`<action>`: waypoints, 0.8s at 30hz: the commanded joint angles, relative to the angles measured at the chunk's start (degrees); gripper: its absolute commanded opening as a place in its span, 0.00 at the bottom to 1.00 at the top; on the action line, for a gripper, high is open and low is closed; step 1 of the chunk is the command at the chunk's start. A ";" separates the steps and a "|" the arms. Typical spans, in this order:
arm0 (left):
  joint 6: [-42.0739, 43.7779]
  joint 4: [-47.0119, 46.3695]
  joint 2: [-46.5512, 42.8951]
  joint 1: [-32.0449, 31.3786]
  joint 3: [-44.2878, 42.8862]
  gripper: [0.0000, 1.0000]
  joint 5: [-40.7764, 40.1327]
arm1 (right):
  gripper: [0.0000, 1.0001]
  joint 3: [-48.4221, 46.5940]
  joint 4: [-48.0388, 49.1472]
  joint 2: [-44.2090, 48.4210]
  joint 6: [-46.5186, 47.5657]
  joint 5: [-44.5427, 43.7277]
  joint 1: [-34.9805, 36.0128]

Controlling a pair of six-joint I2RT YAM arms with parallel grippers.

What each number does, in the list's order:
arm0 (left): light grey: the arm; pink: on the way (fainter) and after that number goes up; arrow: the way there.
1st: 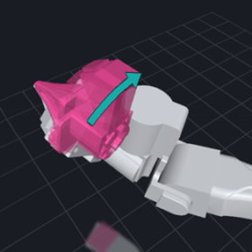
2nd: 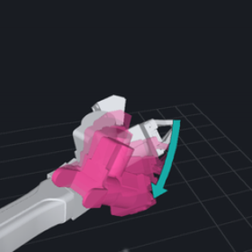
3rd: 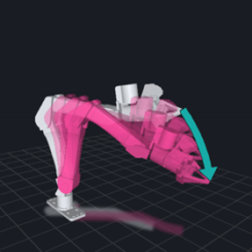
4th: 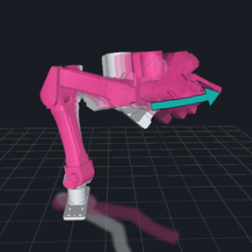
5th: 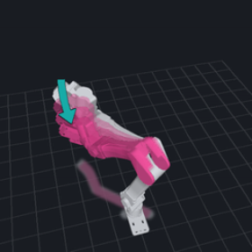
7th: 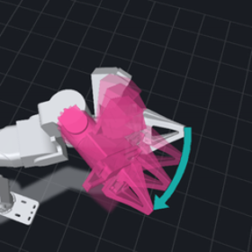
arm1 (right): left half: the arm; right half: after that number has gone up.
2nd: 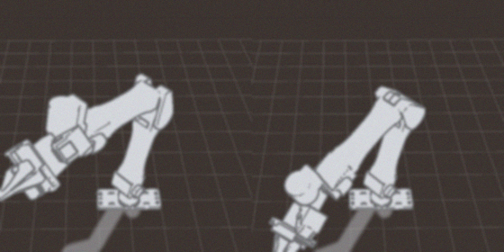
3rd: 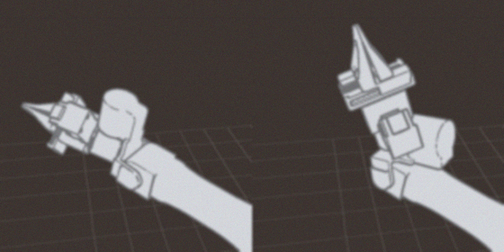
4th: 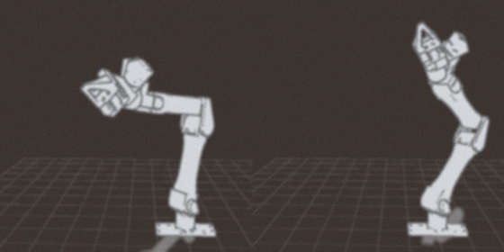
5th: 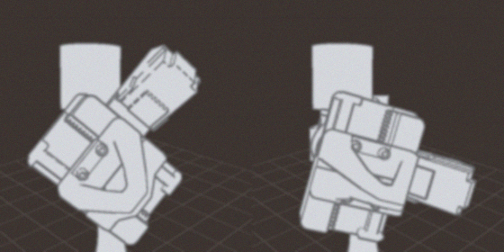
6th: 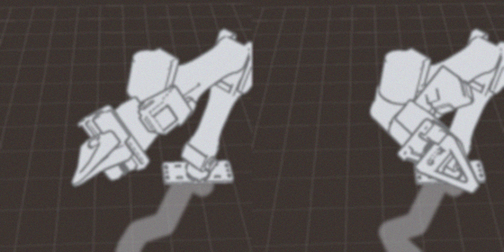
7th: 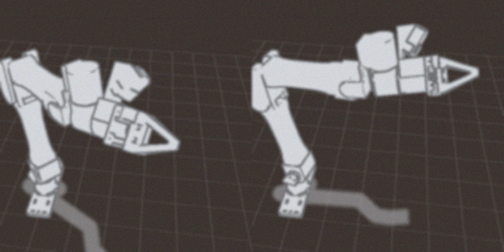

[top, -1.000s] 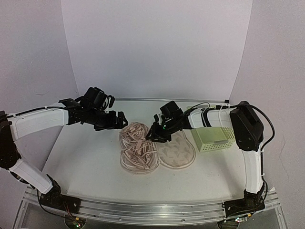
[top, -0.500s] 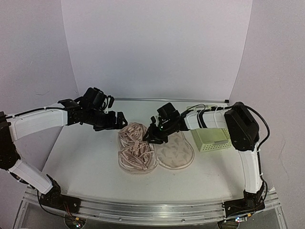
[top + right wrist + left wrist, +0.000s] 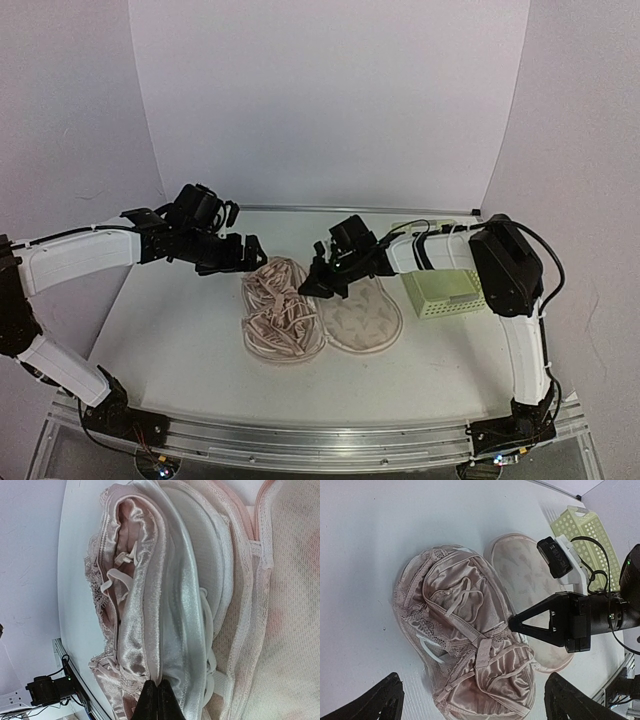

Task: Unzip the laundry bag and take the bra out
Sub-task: Adjust the bra in the laundry bag.

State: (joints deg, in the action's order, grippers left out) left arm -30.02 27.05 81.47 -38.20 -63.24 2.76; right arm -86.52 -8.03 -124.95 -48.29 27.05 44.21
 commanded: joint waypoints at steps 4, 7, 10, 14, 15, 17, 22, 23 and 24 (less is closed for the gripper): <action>0.05 -1.38 -1.84 0.29 -0.87 0.98 -0.59 | 0.00 1.83 4.04 4.46 0.52 0.42 0.44; 0.20 -1.38 -1.63 0.31 -1.28 0.98 -0.80 | 0.00 3.14 5.10 6.70 0.65 0.36 0.44; 0.53 -1.38 -1.35 0.30 -1.72 0.98 -0.86 | 0.00 4.89 7.21 9.07 0.62 0.44 0.44; 0.75 -1.30 -1.10 0.31 -2.17 0.98 -0.91 | 0.00 7.28 10.47 11.63 -0.37 1.48 0.44; 0.75 -1.30 -1.06 0.30 -2.19 0.98 -0.88 | 0.00 7.92 10.90 12.20 -0.59 1.51 0.44; 0.84 -1.22 -0.90 0.26 -2.36 0.98 -0.97 | 0.00 9.45 11.34 13.60 -0.74 1.33 0.44; 1.02 -1.15 -0.46 0.31 -2.55 0.98 -1.13 | 0.00 13.57 11.55 16.31 -0.77 -0.18 0.44; 1.06 -1.12 -0.30 0.31 -2.57 0.98 -1.12 | 0.00 14.21 11.70 16.42 -0.99 -0.23 0.44; 1.10 -1.19 -0.12 0.31 -2.67 0.98 -1.16 | 0.00 14.89 11.98 16.32 -1.32 -0.20 0.44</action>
State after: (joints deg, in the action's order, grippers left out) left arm -29.91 27.05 81.47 -38.20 -63.31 2.76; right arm -73.73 0.64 -111.42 -48.97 27.55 44.29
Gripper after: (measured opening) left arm 0.982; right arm 0.018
